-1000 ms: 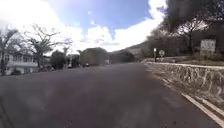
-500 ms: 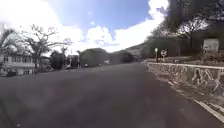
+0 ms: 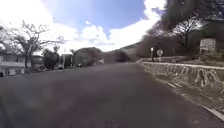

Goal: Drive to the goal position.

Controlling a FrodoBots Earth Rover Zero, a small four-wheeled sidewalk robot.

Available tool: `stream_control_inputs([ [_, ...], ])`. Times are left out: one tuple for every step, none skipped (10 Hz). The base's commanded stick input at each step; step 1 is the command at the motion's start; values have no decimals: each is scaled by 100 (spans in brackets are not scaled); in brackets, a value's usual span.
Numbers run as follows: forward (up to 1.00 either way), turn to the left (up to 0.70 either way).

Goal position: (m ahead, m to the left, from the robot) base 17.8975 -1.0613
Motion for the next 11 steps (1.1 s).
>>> stream_control_inputs([
  [70,0],
  [70,0],
  [70,0],
  [70,0],
  [70,0],
  [70,0],
  [70,0],
  [70,0],
  [70,0],
  [70,0],
  [70,0],
])
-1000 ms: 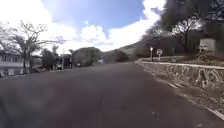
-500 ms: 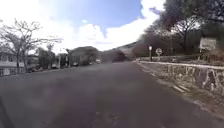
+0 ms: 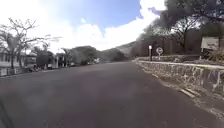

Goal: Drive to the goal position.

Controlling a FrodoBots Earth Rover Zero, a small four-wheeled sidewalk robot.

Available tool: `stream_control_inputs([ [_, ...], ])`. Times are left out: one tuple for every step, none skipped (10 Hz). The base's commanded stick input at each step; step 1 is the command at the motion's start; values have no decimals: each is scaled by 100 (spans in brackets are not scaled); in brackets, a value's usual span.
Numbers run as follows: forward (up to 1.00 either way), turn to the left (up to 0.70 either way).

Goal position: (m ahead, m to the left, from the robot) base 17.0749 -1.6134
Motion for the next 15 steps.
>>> stream_control_inputs([
  [70,0],
  [70,0],
  [70,0],
  [70,0],
  [70,0],
  [70,0],
  [70,0],
  [70,0],
  [70,0],
  [70,0],
  [70,0],
  [70,0],
  [70,0],
  [70,0],
  [70,0],
])
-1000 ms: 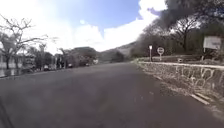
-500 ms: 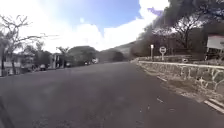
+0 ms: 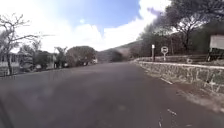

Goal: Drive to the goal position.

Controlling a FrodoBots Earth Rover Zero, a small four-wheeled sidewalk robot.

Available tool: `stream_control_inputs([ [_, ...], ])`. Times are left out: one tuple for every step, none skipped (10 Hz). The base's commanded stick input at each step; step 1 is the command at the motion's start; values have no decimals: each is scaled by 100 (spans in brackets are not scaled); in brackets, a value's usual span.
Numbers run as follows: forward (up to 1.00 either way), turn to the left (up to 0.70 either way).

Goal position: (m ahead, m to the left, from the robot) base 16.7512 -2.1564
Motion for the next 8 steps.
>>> stream_control_inputs([
  [70,0],
  [70,0],
  [70,0],
  [70,0],
  [70,0],
  [70,0],
  [70,0],
  [70,0],
])
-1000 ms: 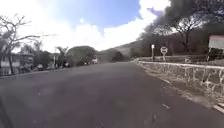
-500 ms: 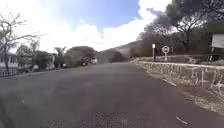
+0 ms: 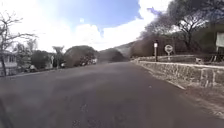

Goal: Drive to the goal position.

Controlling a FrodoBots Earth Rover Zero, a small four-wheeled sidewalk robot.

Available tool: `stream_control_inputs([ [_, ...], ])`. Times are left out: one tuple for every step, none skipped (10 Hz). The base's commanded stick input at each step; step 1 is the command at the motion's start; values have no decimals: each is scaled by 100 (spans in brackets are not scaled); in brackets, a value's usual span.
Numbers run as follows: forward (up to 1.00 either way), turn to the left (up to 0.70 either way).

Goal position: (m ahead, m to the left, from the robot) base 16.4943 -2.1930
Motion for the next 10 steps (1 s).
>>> stream_control_inputs([
  [70,0],
  [70,0],
  [70,0],
  [70,0],
  [70,0],
  [70,0],
  [70,0],
  [70,0],
  [70,0],
  [70,0],
])
